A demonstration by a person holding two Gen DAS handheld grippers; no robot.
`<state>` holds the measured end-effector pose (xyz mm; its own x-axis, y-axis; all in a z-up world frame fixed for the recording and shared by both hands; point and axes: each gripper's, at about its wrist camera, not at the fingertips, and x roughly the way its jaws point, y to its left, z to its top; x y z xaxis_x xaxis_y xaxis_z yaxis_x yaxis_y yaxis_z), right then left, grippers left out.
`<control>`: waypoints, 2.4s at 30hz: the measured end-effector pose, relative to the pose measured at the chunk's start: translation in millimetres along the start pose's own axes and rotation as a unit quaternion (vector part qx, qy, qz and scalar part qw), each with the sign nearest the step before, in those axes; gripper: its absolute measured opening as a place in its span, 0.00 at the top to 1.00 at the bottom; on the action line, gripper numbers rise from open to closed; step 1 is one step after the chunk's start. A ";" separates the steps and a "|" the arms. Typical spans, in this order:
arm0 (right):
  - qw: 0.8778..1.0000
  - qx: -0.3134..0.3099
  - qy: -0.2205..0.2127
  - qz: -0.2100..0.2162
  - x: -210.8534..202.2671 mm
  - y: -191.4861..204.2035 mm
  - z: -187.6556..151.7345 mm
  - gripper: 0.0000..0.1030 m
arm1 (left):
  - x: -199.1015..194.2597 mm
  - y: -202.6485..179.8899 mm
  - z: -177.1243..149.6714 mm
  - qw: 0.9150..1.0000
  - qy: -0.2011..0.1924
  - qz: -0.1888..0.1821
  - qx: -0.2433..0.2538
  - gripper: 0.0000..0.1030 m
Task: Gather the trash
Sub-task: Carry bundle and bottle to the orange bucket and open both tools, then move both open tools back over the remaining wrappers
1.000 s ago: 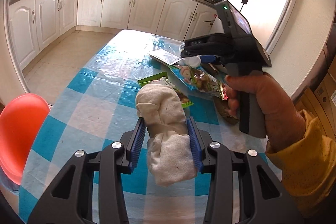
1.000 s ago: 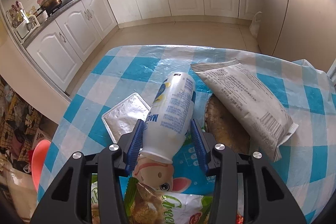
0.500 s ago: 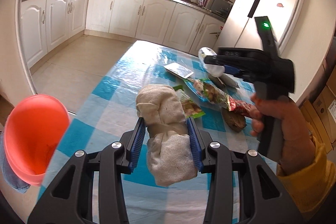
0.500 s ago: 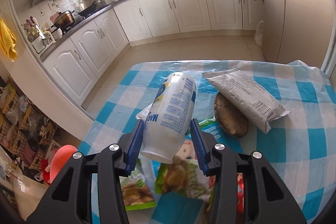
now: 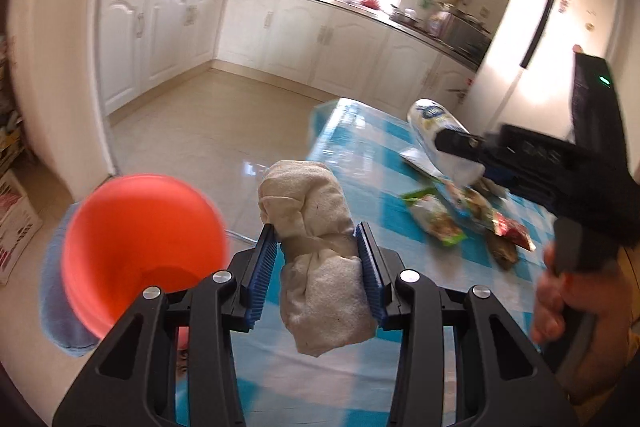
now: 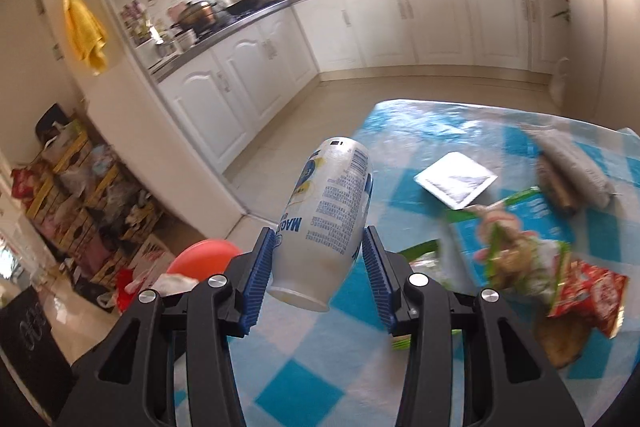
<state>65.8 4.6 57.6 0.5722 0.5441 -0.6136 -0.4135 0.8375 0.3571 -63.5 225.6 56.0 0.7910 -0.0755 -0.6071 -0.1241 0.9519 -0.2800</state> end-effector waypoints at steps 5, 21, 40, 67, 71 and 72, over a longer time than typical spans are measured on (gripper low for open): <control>0.999 -0.020 0.018 0.041 15.6 41.2 -14.2 0.55 | -7.3 43.1 2.3 0.999 -0.007 0.040 -0.028 0.59; 0.985 -0.101 0.107 0.085 76.5 135.4 -57.8 0.55 | 2.5 147.1 -12.1 0.990 0.022 0.110 -0.091 0.59; 0.977 -0.136 0.154 0.063 129.4 171.0 -71.6 0.47 | 47.6 183.8 -22.6 0.985 0.079 0.129 -0.088 0.37; 0.998 0.003 0.025 0.057 -13.4 53.6 -77.3 0.14 | -50.0 103.0 -13.1 0.995 -0.030 0.093 -0.028 0.17; 0.999 0.030 -0.006 0.040 -41.1 23.5 -96.3 0.12 | -60.1 70.1 -17.4 0.997 -0.032 0.066 -0.002 0.16; 0.999 0.033 -0.012 0.034 -47.9 16.8 -101.3 0.12 | -61.1 61.5 -19.0 0.998 -0.031 0.061 0.005 0.16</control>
<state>-40.3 -12.4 21.7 0.5620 0.6006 -0.5688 -0.4044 0.7993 0.4444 -130.8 283.1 61.7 0.8064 0.0594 -0.5884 -0.2160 0.9558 -0.1996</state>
